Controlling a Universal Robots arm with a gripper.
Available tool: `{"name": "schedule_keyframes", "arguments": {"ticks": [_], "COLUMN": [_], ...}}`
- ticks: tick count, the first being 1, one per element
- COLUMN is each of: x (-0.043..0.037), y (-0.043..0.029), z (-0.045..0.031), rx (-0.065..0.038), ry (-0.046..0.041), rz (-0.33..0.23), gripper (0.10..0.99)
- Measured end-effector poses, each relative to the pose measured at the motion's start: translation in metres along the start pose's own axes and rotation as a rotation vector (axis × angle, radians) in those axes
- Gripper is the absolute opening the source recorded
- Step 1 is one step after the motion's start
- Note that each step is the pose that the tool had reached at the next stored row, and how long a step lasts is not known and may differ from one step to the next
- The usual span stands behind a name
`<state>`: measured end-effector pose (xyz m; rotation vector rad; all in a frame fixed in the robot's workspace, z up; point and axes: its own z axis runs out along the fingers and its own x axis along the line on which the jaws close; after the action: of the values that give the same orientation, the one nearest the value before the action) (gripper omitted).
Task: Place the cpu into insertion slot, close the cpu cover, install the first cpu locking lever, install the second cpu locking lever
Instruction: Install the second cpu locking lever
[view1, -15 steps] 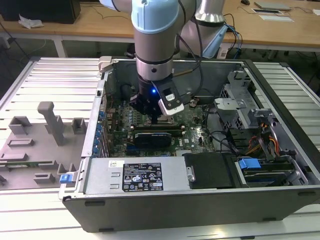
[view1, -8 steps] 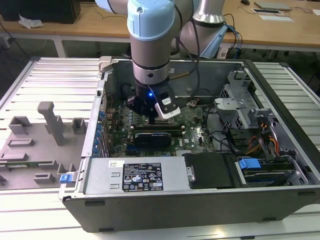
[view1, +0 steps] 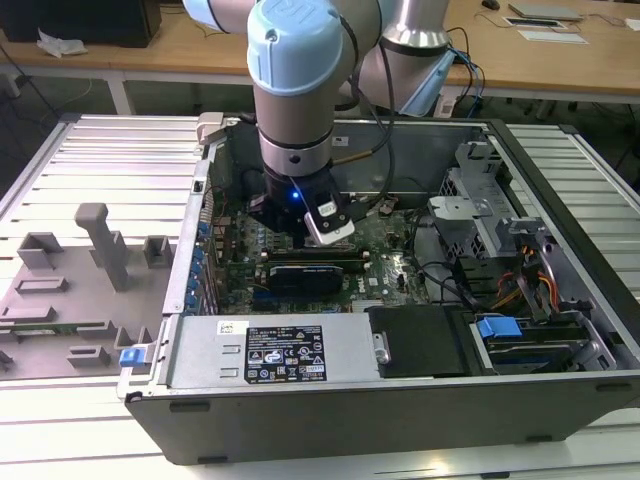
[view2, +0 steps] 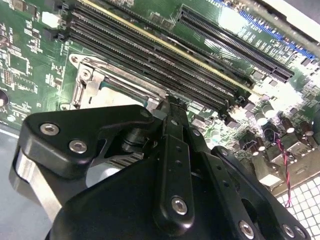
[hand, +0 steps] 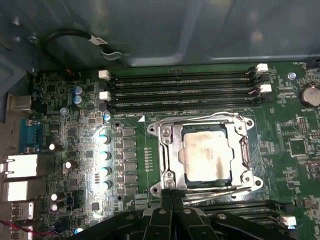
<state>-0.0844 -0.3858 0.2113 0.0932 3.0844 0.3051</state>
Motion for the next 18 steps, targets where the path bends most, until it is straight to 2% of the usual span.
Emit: {"name": "schedule_keyframes", "arguments": {"ticks": [3, 4, 5, 8, 12, 14, 15, 18], "x": [0.0019, 0.0029, 0.0035, 0.0044, 0.0045, 0.0043, 0.0041, 0.0036], "y": [-0.0006, -0.0011, -0.0014, -0.0022, -0.0022, -0.0014, 0.0001, 0.0027], "z": [0.0024, 0.0044, 0.0054, 0.0072, 0.0066, 0.0025, -0.0045, -0.0175], "rx": [-0.016, -0.025, -0.028, -0.034, -0.035, -0.035, -0.035, -0.035], "ry": [0.0022, 0.0034, 0.0041, 0.0052, 0.0059, 0.0060, 0.0060, 0.0059], "rz": [-0.006, -0.010, -0.012, -0.016, -0.018, -0.018, -0.018, -0.018], "gripper": [0.106, 0.106, 0.106, 0.106, 0.106, 0.106, 0.106, 0.106]}}
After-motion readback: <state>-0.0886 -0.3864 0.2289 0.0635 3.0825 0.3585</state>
